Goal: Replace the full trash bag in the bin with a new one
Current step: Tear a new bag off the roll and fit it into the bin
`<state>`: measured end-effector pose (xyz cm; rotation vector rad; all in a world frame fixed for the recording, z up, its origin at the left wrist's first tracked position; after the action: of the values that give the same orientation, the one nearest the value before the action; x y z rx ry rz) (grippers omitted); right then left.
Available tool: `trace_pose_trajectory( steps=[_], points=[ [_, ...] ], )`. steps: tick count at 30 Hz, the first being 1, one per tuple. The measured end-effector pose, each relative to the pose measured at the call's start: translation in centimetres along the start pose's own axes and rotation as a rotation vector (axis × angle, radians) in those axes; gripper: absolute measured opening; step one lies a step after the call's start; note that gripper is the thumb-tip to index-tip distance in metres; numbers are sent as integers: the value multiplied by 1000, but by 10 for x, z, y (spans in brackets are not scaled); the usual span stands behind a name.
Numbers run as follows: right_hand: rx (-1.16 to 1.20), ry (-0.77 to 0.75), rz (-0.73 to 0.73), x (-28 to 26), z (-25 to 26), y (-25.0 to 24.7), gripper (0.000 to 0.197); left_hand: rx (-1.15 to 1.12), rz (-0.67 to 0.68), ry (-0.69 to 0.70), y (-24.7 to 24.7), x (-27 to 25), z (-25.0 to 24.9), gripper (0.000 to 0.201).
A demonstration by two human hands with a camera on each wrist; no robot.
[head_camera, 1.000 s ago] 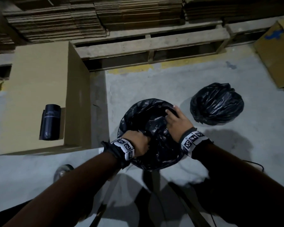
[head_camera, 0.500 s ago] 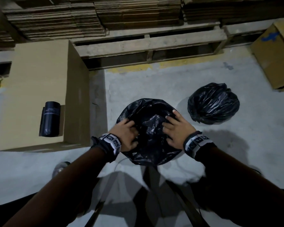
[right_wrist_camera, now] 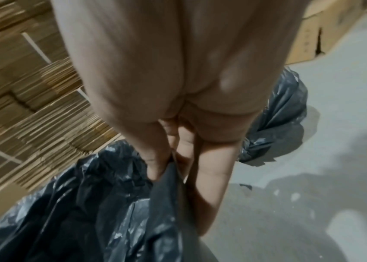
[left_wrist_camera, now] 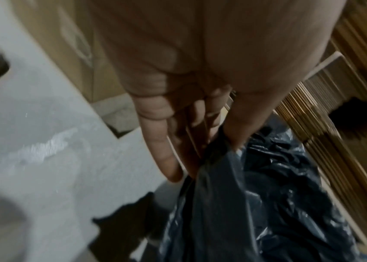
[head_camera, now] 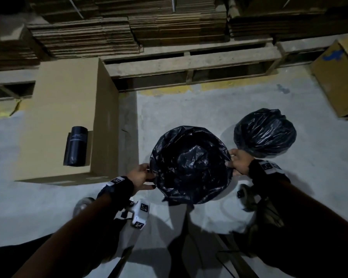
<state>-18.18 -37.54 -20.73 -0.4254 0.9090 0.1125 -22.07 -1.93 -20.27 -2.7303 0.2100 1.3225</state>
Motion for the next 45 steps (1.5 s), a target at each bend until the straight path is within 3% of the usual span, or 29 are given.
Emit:
trace_pose_trajectory(
  steps=[3,6,10,16,22,26,30,33,36,39,42,45],
  points=[
    [-19,-29,0,1,9,4,18,-147,-92,68,-5,2,-7,33],
    [-93,-136,-73,14,41,6,28,-228,-186,153,-19,5,-28,25],
    [-194,-292,-228,23,130,-2,33,-369,-279,271,-58,26,-82,26],
    [-188,-350,-330,81,244,-9,24,-401,-337,334,-115,82,-165,45],
    [-47,-339,-437,139,296,-9,29,-427,-448,448,-149,131,-216,45],
    [36,-343,-302,182,306,13,45,-392,-522,522,-163,158,-233,34],
    [112,-338,-308,202,304,17,46,-333,-504,473,-166,178,-232,21],
    [150,-335,-300,196,300,17,47,-215,-510,459,-169,183,-235,26],
    [127,-356,-324,174,301,13,46,-51,-572,455,-173,171,-235,32],
    [95,-407,-349,141,297,8,44,103,-722,455,-169,135,-240,33],
    [97,-497,-383,105,280,-3,36,261,-832,567,-145,86,-254,35],
    [63,-567,-504,61,246,-30,31,366,-684,683,-82,67,-258,30]
  ],
)
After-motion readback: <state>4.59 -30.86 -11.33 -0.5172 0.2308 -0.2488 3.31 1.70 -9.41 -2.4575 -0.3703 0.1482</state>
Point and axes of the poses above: each hand's wrist, its own x-axis towards the middle knuckle, its own y-axis out of the palm, z = x × y, the point moved 10 cm from there along x, towards the middle knuckle, and after that the axes turned 3 degrees about y, right-handed, at the moved point
